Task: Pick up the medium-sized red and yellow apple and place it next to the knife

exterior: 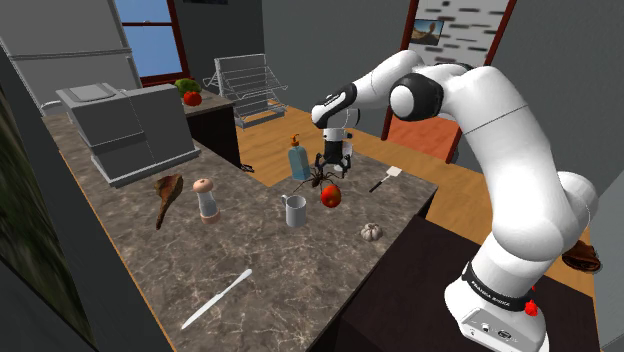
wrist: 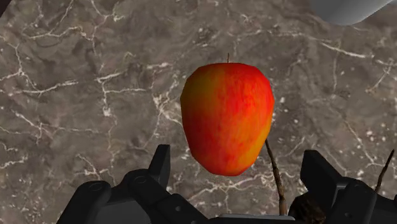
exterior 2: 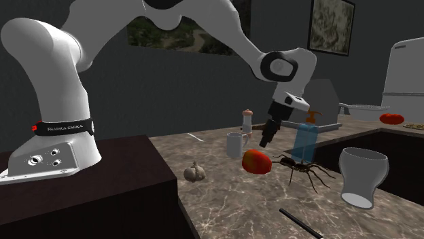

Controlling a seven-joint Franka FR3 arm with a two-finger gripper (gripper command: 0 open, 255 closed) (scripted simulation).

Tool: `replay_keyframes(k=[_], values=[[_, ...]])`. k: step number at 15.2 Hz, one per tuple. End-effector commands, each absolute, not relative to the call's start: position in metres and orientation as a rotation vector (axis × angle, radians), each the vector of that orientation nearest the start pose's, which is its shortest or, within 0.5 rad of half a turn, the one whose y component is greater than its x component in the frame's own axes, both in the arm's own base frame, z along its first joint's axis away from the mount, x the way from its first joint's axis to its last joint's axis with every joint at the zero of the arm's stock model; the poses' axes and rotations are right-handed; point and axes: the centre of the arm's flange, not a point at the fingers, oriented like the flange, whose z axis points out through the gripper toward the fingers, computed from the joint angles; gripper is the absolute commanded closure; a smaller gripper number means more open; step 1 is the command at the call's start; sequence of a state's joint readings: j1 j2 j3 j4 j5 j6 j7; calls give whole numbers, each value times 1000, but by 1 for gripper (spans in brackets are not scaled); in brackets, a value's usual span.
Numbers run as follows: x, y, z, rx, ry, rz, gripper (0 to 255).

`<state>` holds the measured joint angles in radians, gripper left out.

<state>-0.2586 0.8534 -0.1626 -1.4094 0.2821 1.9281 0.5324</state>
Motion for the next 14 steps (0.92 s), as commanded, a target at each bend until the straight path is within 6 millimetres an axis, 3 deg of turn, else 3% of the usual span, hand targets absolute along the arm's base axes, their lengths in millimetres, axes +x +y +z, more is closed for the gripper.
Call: replay_keyframes(k=[1,9,14], values=[[650,-264,153,-2544,1588,501,0],[642,-258,111,-2534,1602,502,0],[642,-258,111,-2534,1602,502,0]])
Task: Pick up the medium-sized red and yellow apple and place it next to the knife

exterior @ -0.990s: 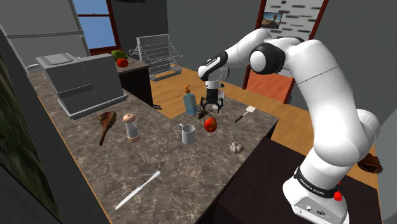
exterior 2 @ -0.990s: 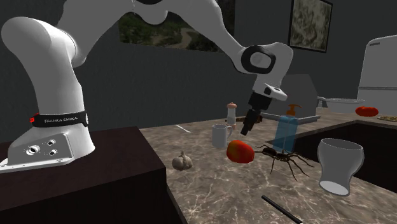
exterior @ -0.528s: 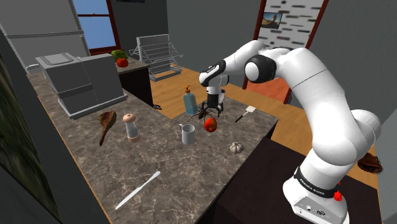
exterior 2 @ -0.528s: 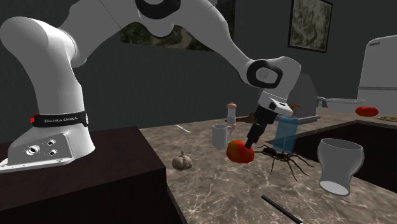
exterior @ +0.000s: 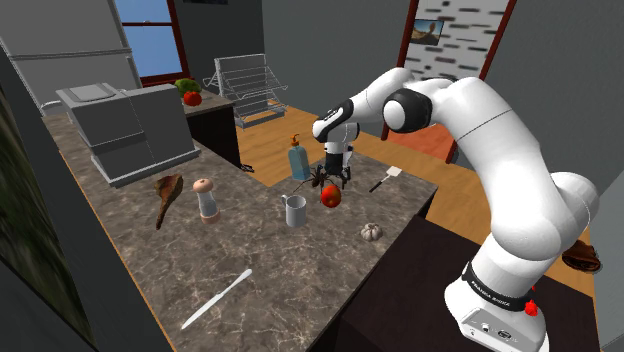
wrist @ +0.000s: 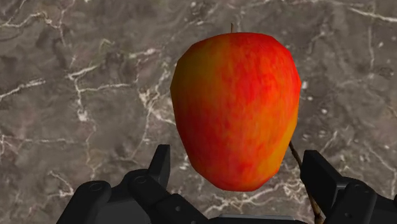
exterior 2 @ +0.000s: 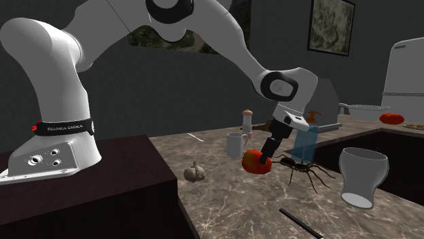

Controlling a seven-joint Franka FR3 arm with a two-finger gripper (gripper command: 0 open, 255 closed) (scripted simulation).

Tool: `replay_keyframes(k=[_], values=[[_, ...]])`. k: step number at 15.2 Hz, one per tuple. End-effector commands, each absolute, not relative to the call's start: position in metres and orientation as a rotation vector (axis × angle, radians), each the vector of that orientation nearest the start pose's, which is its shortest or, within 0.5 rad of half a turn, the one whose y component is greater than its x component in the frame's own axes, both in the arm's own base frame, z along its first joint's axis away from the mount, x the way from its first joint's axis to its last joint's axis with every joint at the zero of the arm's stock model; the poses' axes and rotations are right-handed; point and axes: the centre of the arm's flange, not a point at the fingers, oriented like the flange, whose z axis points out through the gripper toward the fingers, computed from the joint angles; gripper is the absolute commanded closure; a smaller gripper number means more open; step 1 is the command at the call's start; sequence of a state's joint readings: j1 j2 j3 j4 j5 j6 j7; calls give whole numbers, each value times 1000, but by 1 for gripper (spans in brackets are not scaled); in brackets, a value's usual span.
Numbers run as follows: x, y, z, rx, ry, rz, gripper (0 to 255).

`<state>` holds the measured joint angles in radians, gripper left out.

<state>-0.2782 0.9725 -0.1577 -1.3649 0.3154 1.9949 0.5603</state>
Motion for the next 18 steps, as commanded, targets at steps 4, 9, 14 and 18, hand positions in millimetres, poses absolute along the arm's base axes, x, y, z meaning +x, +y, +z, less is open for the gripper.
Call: replay_keyframes(k=[4,9,14,18], values=[[642,-258,111,-2534,1602,502,255],[641,-258,111,-2533,1602,502,255],[642,-258,116,-2534,1602,502,255],[642,-258,137,-2533,1602,502,255]])
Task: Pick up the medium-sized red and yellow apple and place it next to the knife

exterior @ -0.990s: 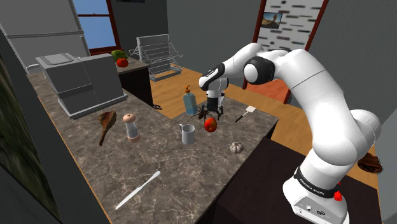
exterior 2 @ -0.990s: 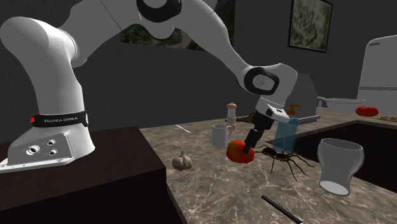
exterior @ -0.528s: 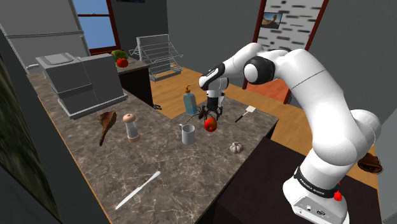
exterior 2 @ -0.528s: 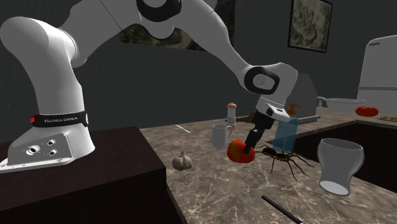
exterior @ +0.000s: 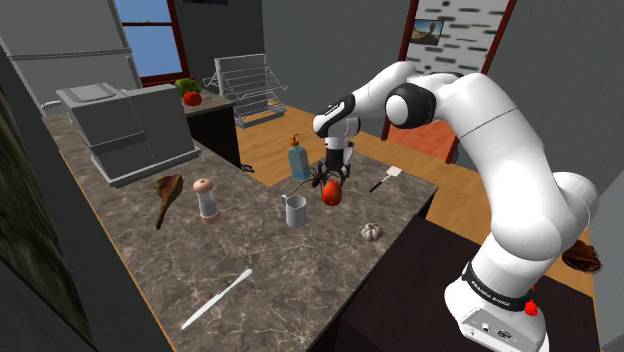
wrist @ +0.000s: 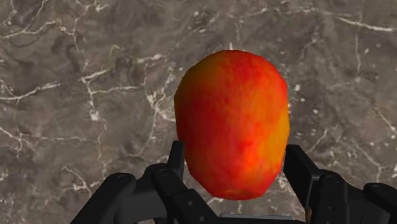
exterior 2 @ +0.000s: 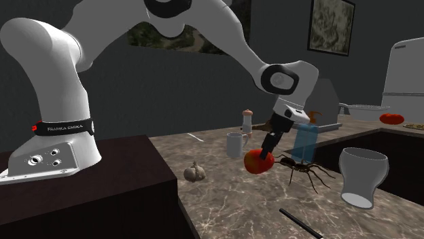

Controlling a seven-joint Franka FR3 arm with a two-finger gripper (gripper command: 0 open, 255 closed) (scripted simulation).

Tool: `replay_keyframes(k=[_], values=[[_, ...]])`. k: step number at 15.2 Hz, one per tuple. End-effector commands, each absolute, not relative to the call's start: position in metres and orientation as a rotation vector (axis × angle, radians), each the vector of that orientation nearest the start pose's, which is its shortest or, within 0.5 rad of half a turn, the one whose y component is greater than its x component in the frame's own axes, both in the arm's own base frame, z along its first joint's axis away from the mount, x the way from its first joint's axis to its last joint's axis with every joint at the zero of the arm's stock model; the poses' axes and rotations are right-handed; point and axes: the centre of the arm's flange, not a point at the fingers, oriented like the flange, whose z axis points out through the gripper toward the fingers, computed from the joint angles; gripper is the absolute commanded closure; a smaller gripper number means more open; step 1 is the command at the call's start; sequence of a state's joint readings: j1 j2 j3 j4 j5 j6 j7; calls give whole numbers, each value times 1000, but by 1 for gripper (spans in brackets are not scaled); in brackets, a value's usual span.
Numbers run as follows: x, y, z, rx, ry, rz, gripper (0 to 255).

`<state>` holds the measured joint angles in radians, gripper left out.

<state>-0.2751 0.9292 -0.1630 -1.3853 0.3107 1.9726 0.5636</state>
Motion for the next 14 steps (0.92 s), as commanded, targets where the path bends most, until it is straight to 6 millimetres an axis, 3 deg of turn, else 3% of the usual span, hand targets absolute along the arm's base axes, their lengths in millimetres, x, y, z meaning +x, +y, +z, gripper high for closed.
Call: replay_keyframes(k=[1,14], values=[[642,-258,143,-2533,1602,502,255],[642,-258,211,-2533,1602,502,255]])
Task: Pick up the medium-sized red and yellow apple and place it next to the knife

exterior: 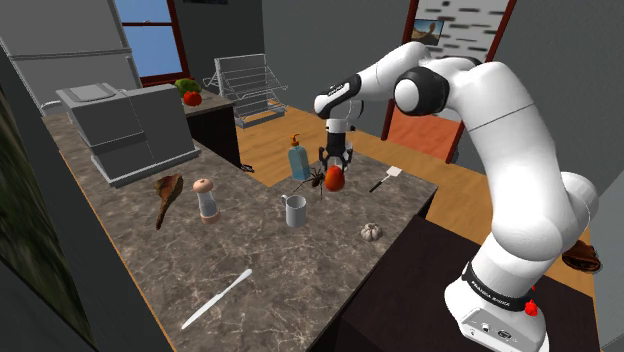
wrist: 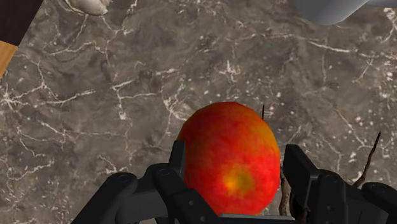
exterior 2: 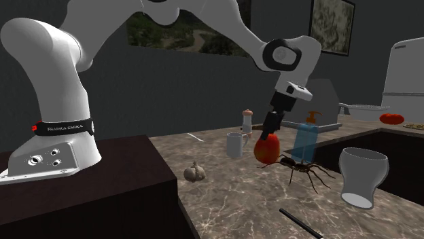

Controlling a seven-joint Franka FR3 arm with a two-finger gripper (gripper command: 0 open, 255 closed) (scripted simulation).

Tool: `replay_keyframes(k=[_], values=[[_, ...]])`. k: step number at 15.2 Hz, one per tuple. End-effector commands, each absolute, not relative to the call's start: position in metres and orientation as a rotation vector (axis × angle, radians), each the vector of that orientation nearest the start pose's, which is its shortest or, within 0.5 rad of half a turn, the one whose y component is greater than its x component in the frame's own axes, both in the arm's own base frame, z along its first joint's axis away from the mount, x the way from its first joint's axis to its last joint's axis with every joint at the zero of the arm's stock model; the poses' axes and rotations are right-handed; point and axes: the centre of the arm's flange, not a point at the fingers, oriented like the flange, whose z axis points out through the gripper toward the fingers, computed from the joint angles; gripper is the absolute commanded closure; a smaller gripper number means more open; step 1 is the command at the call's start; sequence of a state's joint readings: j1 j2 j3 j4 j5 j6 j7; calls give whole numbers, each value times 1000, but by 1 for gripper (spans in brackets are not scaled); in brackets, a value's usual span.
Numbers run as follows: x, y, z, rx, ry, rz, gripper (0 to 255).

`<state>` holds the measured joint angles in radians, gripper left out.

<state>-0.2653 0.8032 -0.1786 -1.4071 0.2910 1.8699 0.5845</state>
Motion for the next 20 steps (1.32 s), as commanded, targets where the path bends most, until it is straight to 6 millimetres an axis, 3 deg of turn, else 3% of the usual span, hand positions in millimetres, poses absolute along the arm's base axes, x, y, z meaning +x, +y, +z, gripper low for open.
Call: replay_keyframes(k=[1,12,20], values=[[642,-258,216,-2534,1602,502,255],[642,-258,272,-2534,1602,502,255],[620,-155,272,-2534,1602,502,255]])
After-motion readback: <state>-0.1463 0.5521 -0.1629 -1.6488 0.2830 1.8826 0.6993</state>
